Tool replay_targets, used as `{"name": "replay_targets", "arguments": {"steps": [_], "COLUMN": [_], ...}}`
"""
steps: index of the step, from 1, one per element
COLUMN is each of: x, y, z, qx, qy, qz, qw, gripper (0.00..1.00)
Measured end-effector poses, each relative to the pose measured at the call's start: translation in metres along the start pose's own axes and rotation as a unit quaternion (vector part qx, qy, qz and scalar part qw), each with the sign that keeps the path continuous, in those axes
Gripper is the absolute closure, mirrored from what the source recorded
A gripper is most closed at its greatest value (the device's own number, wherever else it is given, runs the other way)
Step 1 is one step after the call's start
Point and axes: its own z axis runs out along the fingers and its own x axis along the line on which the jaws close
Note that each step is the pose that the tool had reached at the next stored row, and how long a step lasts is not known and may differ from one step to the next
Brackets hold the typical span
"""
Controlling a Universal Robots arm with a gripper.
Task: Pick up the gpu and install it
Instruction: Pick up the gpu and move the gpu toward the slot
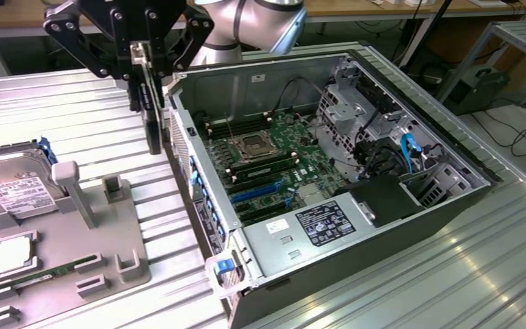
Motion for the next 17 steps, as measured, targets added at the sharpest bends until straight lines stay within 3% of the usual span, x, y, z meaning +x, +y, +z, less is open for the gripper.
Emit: {"name": "replay_targets", "arguments": {"steps": [17], "x": [-0.029], "y": [0.0013], "z": [-0.0001], "qx": [0.0001], "qy": [0.0000], "qz": [0.000], "qw": [1.0000], "gripper": [0.72]}}
